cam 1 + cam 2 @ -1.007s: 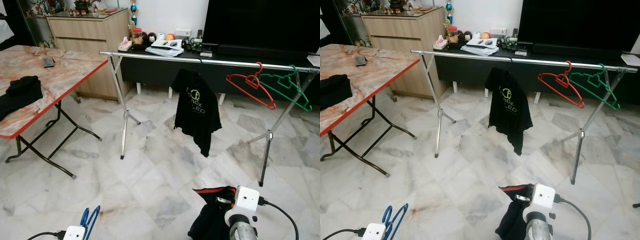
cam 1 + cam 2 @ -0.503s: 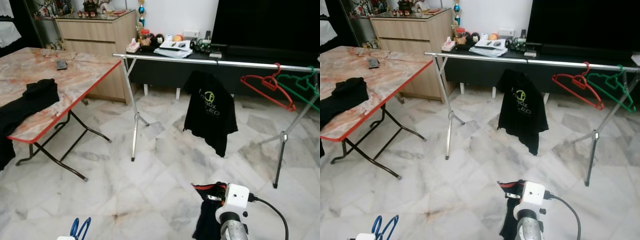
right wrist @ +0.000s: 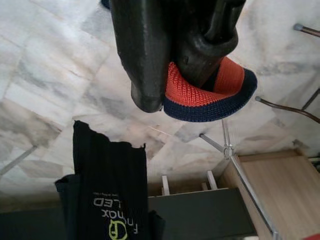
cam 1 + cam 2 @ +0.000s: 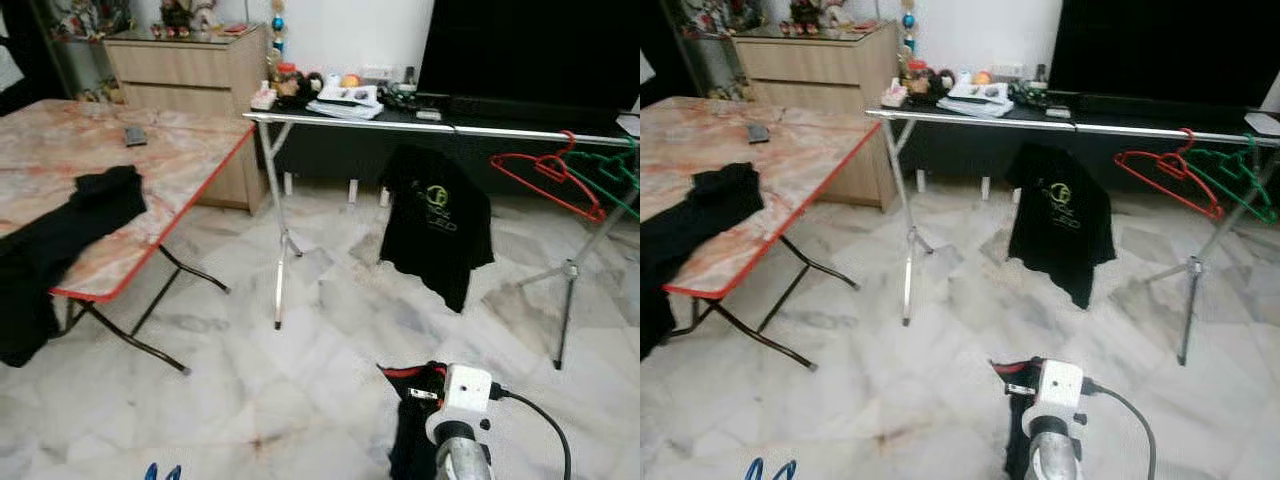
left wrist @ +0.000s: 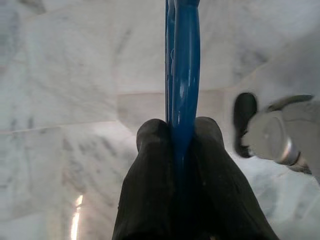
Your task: Hang hanger
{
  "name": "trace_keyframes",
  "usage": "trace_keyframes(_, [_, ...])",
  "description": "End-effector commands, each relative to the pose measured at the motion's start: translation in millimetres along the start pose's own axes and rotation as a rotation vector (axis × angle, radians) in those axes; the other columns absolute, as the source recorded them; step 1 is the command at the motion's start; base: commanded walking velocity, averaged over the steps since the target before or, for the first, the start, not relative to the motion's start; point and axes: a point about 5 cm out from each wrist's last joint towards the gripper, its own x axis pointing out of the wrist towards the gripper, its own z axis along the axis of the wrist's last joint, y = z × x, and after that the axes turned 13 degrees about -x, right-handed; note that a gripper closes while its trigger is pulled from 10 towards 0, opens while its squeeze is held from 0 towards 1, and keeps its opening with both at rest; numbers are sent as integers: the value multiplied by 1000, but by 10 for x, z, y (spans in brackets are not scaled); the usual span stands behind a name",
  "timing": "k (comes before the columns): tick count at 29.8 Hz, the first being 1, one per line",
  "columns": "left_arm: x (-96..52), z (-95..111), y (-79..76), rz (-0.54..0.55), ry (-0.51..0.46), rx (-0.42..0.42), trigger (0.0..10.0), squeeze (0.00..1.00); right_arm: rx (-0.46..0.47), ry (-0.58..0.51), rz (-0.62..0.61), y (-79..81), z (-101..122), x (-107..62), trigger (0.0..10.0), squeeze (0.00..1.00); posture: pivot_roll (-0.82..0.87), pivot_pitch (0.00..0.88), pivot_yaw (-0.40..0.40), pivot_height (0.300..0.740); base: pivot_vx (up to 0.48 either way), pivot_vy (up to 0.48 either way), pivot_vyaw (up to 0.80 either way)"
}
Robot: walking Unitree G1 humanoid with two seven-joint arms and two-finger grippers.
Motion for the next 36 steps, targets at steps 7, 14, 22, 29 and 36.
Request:
trace_keyframes(7, [-4,-16,11,-3,10,11,10000,0,-19,-5,-15,-51,20,34,10000,0,6,0,41,740,0,475,0])
trace_keyframes(14, [0,52,60,2,-1,11,10000,0,-23,-17,-18,-52,58,59,10000,0,7,0,45,740,0,474,0])
trace_keyframes(22, [22,129,-4,-6,-19,9,10000,0,-58,-40,-18,-55,112,88,10000,0,15,0,41,740,0,475,0])
trace_keyframes(29, [33,121,-91,-17,-23,1,10000,0,-70,-65,-21,-56,179,126,10000,0,26,0,29,740,0,473,0])
trace_keyframes(36, [35,115,-109,-11,-26,-13,10000,0,-87,-94,11,-14,237,144,10000,0,32,0,23,740,0,473,0])
